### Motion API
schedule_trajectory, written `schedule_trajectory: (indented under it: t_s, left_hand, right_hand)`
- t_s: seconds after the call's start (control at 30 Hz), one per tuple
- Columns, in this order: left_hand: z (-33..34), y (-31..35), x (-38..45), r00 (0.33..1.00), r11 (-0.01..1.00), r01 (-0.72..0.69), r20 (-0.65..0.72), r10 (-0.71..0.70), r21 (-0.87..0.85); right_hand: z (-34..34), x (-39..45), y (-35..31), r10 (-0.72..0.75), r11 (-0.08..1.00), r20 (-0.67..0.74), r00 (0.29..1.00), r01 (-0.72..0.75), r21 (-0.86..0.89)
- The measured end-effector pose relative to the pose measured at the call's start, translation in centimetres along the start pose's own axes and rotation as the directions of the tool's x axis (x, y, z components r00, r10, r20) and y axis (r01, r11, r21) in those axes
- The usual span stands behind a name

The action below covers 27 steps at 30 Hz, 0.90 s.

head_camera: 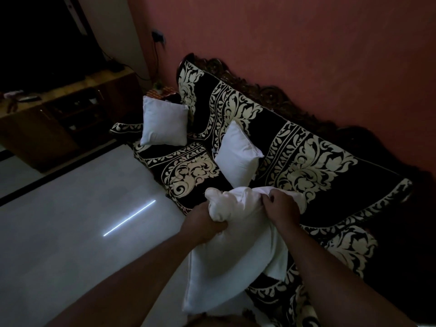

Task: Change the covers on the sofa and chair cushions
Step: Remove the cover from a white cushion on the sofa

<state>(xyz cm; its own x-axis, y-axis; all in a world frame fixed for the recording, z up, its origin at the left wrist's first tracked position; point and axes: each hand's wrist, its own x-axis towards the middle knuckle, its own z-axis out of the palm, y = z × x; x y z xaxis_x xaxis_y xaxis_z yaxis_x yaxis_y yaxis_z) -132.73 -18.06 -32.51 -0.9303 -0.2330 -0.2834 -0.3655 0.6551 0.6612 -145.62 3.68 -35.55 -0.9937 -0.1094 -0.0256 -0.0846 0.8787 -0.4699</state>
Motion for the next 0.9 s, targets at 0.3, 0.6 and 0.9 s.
schedule_trajectory:
  t_s: [0.3,0.6,0.9]
  left_hand:
    - [-0.6,1.0,0.3,0.997,0.996,0.074,0.028,-0.073,-0.053]
    - [-5.0,3.4,1.9,0.918,0.807,0.022,-0.307,-0.250,-0.590]
    - [-8.2,5.9,1.6,0.895,0.585,-0.280,-0.428,-0.128,-0.761]
  right_hand:
    - [0.2,-2.2,-4.2,-0.277,0.942,-0.060,0.959,0.259,-0.215]
    - [-2.9,-1.0,-6.6,-0.368,0.923,-0.257,0.894,0.318,-0.215]
    - [-2.6,-0.9,-4.1,-0.058,0.998,-0.224,0.973,0.061,0.007]
